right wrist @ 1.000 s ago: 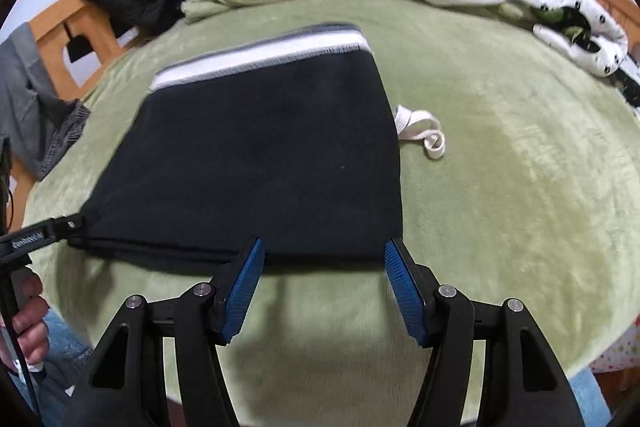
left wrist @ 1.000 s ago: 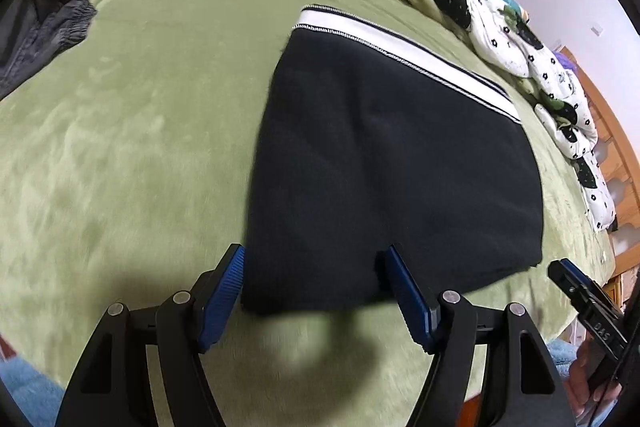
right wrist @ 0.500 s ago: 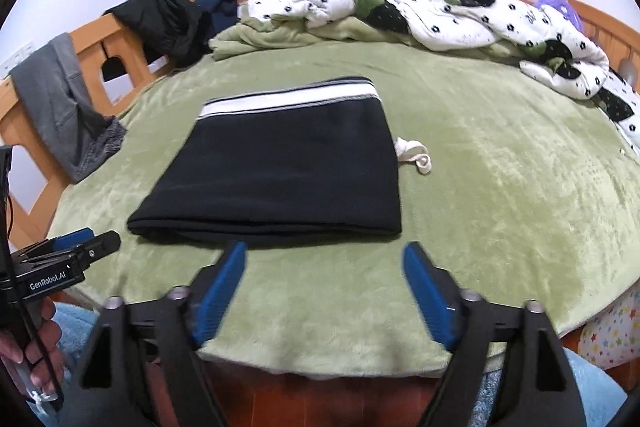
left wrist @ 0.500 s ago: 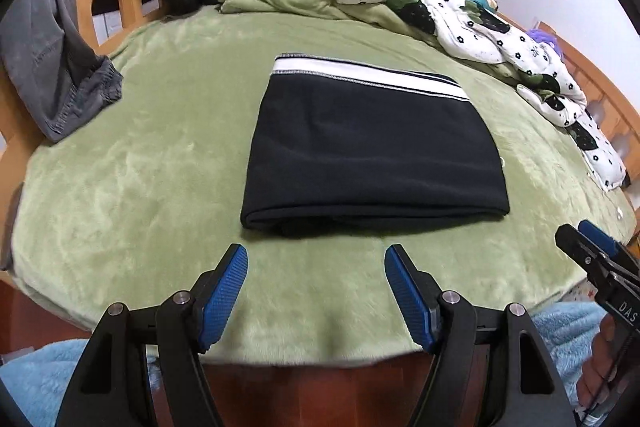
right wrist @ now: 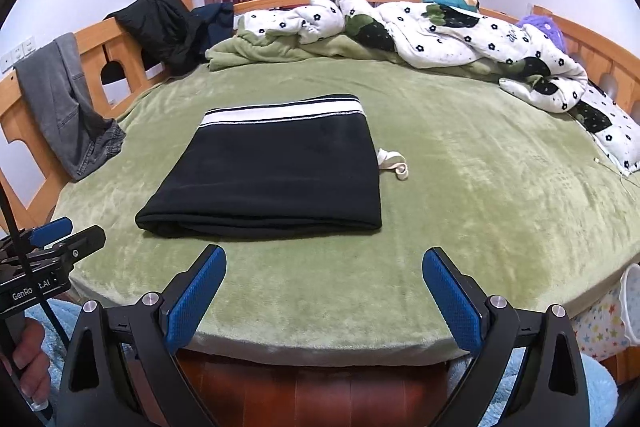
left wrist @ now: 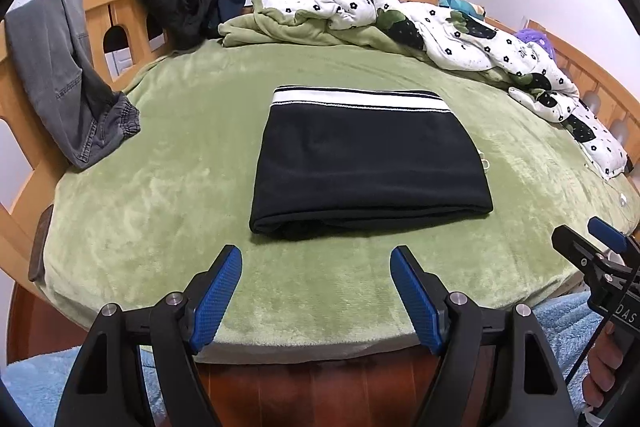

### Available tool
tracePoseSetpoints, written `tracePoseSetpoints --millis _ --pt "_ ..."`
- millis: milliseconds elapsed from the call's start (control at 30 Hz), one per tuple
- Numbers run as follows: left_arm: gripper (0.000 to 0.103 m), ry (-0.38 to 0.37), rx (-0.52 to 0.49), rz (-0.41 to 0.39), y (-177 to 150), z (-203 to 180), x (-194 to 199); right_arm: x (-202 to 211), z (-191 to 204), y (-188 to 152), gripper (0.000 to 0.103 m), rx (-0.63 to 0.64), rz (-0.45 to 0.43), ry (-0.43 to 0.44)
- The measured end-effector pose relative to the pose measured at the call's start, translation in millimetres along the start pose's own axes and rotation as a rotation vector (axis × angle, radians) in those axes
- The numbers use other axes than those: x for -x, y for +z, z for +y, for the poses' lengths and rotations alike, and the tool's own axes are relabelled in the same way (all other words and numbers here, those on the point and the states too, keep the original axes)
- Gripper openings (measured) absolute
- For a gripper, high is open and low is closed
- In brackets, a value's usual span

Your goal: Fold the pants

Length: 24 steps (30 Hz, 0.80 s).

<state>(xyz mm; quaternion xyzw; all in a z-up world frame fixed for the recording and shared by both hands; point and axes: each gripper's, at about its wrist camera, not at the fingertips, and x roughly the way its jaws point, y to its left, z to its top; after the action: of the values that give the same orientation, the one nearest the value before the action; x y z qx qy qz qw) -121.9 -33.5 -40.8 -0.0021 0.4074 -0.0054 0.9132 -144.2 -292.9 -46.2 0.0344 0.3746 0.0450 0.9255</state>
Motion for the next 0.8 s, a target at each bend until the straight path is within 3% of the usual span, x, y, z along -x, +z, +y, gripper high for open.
tracePoseSetpoints --millis 800 --pt "0.075 0.013 0.009 -0.026 2.2 -3.7 5.4 -2.0 -1.1 2.3 0.097 -0.007 -0.015 -0.030"
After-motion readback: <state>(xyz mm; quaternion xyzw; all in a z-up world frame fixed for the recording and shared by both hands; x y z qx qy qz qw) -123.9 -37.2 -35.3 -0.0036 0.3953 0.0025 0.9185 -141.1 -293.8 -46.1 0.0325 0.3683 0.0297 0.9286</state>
